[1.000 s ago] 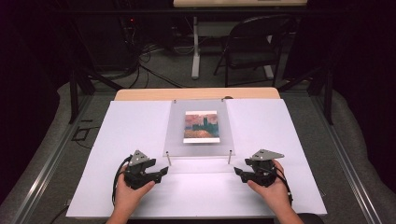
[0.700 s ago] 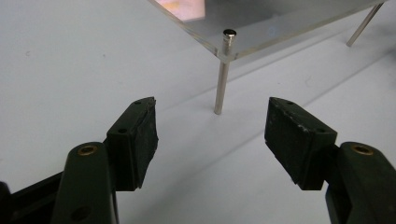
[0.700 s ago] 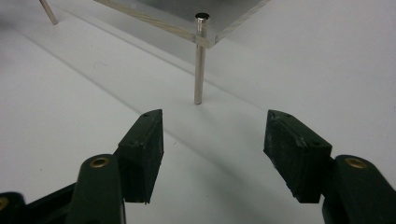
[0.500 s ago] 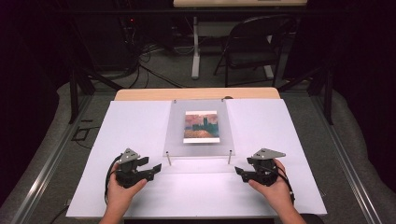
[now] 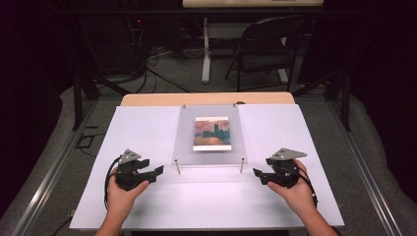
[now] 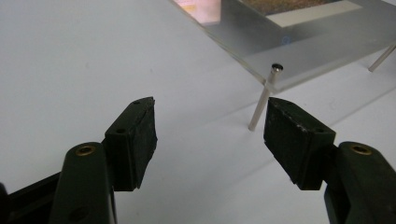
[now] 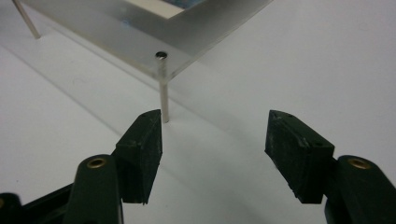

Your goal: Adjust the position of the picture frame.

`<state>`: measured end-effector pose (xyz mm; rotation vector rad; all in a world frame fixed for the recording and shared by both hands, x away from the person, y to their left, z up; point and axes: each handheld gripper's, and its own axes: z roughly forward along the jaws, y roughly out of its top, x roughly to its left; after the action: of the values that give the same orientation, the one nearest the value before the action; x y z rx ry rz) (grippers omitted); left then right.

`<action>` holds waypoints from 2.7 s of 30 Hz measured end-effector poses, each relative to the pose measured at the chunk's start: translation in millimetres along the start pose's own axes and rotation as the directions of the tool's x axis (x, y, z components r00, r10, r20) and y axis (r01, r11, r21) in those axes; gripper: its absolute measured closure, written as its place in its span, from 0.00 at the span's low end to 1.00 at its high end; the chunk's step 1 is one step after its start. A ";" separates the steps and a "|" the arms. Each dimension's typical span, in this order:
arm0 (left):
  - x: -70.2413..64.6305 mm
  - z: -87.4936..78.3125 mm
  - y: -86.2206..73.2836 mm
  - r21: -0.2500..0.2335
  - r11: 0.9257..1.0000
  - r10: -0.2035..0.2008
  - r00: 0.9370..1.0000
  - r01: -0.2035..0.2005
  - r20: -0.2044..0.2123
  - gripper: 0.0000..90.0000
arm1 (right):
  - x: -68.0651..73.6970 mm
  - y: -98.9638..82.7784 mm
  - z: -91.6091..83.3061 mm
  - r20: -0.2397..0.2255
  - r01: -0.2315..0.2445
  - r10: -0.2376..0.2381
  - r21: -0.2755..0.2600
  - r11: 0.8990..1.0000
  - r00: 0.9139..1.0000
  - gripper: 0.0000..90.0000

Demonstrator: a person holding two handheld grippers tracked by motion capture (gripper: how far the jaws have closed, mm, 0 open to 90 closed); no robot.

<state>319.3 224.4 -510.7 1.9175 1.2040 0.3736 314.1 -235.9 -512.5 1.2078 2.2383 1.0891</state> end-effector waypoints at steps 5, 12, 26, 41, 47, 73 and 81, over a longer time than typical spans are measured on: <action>8.5 2.1 15.9 -0.014 1.000 -0.008 1.000 0.008 0.018 0.38 | -19.3 11.5 -0.3 -0.044 -0.095 0.095 -0.006 0.995 0.994 0.41; 20.8 8.2 38.2 -0.014 0.998 -0.066 0.997 0.066 0.030 0.38 | -37.7 25.2 3.4 -0.026 -0.122 0.123 0.011 0.992 0.992 0.41; 48.1 26.0 80.7 0.057 0.988 -0.144 0.989 0.144 0.008 0.38 | -53.7 56.3 13.4 0.016 -0.091 0.091 0.056 0.994 0.996 0.41; 42.6 72.2 115.4 0.131 0.980 -0.152 0.988 0.152 -0.010 0.38 | -64.7 94.5 52.6 0.021 -0.147 0.146 0.092 0.985 0.989 0.41; 40.5 89.5 126.6 0.148 0.973 -0.180 0.984 0.179 -0.002 0.38 | -64.6 109.0 69.3 0.040 -0.148 0.145 0.107 0.983 0.989 0.41; 48.2 151.9 128.8 0.216 0.947 -0.230 0.972 0.237 -0.054 0.38 | -60.9 115.4 148.5 0.034 -0.263 0.261 0.163 0.951 0.965 0.40; 47.7 162.6 124.6 0.236 0.935 -0.258 0.964 0.265 -0.058 0.38 | -67.5 119.8 153.4 0.038 -0.304 0.302 0.179 0.936 0.952 0.40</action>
<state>519.3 160.8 -523.5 1.9243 1.5606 0.1126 512.9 -182.0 -518.9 1.6768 2.2331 0.9947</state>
